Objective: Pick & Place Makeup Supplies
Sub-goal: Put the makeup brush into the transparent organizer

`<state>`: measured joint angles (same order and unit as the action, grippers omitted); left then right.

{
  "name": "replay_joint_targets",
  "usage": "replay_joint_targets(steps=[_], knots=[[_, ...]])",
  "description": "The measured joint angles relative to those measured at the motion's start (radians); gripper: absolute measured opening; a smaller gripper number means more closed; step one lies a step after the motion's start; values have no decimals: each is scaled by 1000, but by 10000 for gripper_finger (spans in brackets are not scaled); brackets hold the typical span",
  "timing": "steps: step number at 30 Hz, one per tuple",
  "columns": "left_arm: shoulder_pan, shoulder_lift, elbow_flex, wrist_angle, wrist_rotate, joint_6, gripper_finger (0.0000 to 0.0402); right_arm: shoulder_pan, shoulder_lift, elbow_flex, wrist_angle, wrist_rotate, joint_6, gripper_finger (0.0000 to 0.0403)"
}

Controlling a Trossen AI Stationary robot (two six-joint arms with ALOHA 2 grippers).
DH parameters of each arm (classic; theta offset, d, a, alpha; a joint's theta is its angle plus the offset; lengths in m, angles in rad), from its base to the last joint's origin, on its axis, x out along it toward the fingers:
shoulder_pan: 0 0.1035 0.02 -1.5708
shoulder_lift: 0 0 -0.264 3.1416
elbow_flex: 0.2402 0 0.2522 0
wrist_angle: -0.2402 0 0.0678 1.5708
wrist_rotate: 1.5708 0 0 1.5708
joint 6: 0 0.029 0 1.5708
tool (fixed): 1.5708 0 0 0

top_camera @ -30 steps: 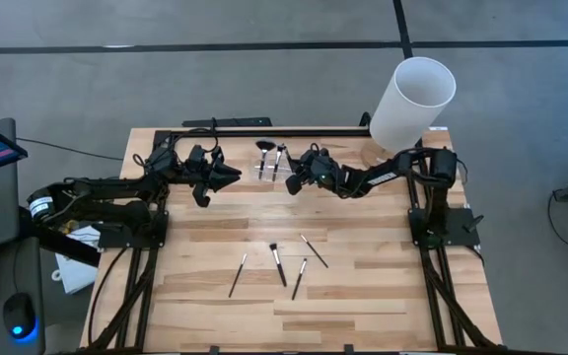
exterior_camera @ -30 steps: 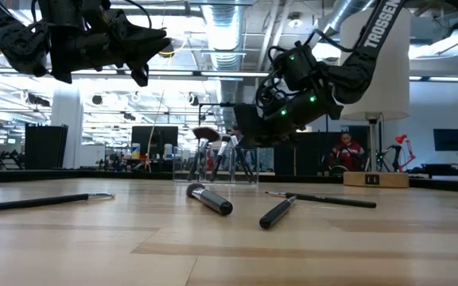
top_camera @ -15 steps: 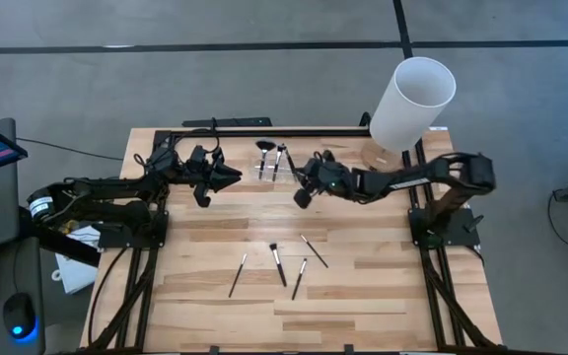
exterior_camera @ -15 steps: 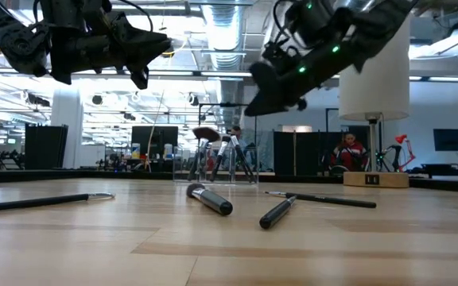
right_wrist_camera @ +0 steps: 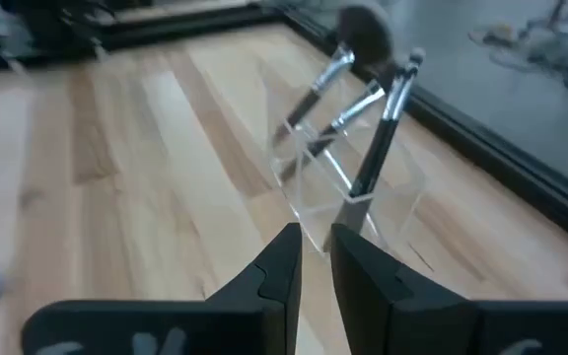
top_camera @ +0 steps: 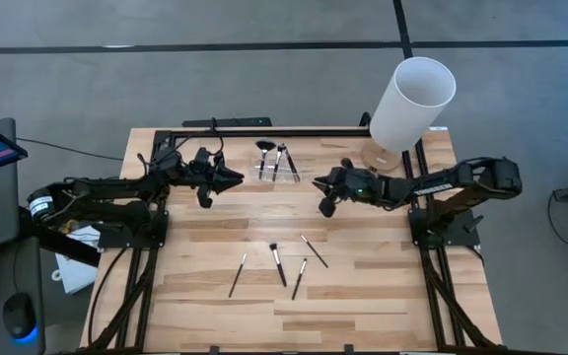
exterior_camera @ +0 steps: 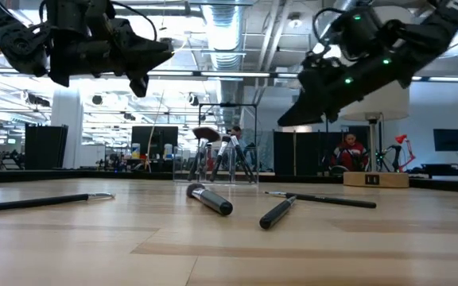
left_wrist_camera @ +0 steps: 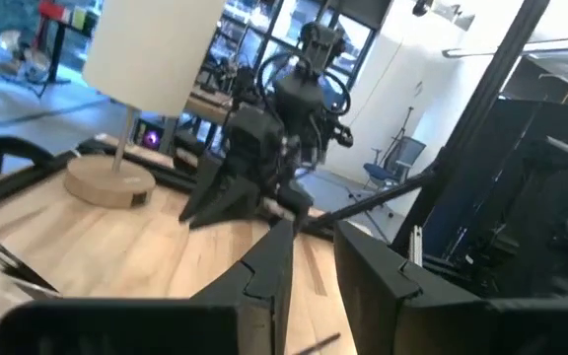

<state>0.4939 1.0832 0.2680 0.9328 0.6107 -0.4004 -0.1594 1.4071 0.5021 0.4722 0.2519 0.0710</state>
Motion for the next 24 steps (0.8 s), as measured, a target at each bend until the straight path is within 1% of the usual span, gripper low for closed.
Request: replay_joint_targets(steps=[2, 5, 8, 12, 14, 17, 20, 24], knots=[[-48, 0, 0, -18, -55, 0, 76, 1, -17, -33, 38, -22, -21, 51], [-154, 0, 2, -86, -180, 0, 76, 5, -33, -50, 20, -39, -27, 51], [-263, 0, 47, -263, -307, -10, 76, 15, -33, -51, -8, -47, -36, 51], [-394, 1, 156, -593, -523, -56, 76, 23, -27, -51, -11, -48, -60, 50], [-445, 1, 207, -721, -632, -120, 76, 21, -28, -51, -14, -47, -62, 50], [-511, 5, 263, -849, -761, -233, 76, 14, -28, -51, -28, -47, -55, 50], [-573, 33, 296, -913, -833, -319, 76, 12, -28, -51, -31, -47, -58, 50], [-644, 121, 332, -918, -853, -446, 76, -6, -28, -51, -39, -46, -69, 50]])
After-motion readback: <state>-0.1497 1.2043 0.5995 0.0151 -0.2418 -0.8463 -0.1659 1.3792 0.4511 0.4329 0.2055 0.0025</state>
